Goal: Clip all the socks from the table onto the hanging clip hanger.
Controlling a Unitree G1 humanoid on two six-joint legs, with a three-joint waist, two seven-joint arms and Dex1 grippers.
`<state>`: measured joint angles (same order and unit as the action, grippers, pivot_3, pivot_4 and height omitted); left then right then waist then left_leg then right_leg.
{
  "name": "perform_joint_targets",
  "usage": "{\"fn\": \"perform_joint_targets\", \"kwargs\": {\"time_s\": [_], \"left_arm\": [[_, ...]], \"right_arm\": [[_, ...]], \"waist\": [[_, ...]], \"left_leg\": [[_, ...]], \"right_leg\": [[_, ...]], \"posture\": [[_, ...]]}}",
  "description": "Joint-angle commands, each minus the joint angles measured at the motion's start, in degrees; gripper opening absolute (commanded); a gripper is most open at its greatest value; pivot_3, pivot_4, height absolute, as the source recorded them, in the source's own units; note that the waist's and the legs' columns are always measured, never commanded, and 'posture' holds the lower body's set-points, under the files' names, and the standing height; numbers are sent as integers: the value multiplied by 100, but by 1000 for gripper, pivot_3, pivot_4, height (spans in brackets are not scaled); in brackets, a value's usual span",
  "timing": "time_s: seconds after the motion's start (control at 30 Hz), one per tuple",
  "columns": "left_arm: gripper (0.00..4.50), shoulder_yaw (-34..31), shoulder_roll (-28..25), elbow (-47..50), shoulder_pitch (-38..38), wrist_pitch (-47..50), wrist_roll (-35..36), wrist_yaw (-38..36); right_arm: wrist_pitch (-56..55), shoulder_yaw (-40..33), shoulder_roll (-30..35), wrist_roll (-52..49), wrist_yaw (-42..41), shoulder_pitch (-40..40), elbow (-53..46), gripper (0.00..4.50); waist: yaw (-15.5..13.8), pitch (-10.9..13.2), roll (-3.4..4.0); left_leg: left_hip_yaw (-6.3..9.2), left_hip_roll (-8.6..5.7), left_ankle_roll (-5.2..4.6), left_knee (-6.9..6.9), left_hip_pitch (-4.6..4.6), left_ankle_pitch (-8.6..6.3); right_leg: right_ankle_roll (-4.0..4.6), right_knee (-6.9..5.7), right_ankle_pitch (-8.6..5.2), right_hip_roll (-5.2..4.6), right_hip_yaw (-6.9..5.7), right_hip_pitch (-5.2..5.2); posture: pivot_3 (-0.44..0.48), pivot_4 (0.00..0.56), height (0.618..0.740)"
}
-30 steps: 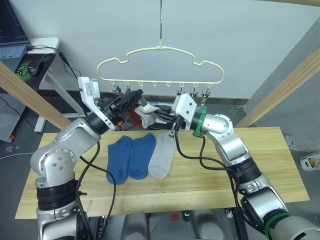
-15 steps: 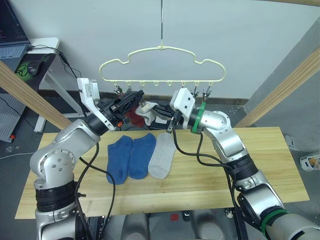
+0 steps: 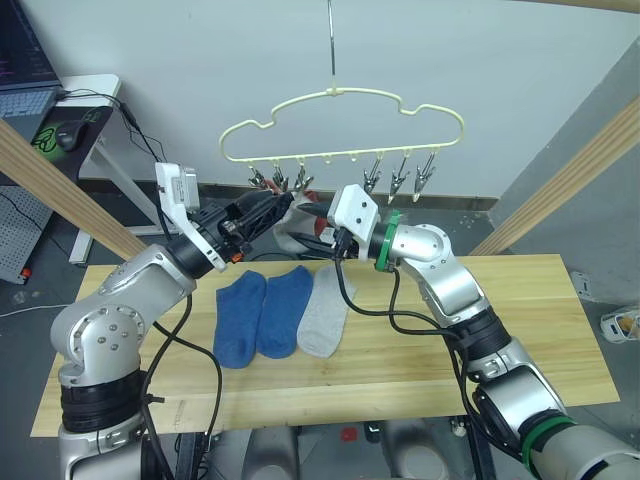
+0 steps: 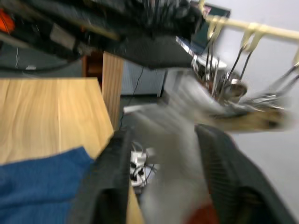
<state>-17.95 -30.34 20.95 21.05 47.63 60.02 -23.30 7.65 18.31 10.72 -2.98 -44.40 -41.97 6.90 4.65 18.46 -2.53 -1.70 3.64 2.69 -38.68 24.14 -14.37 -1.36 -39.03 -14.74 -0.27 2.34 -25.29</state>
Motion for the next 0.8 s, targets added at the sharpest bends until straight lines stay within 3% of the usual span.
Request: {"fn": "perform_joint_targets", "kwargs": {"time_s": [0.03,0.3,0.57,0.8], "left_arm": [[2794,74,-202,413,-199,-280,-305,-246],[2794,236,-830,852,-1007,-952,-1196,-1087],[2794,456,-1109,1116,-1438,-1573,-1736,-1824],[2794,513,-1129,1064,-1300,-1707,-1771,-2127]], "right_arm": [[194,-32,199,-3,-62,171,-654,2071],[1324,-313,884,-324,-27,1001,-2392,2071],[2939,-1228,1435,-1024,345,1793,-3953,2071],[3838,-1600,1288,-1246,1191,1976,-4566,2071]], "waist": [[-1,0,0],[-4,0,0],[-17,-8,-4],[11,-71,-6]], "left_leg": [[0,1,0,0,0,0],[0,0,0,4,2,0],[-1,-5,0,3,2,0],[-1,-9,1,1,2,0]], "right_leg": [[0,1,0,0,0,0],[0,1,-1,-2,2,-3],[0,1,-1,-1,0,-2],[-1,0,-1,13,-1,-3]], "posture": [[-106,281,740],[-101,271,740],[-119,243,740],[-136,222,740]]}}
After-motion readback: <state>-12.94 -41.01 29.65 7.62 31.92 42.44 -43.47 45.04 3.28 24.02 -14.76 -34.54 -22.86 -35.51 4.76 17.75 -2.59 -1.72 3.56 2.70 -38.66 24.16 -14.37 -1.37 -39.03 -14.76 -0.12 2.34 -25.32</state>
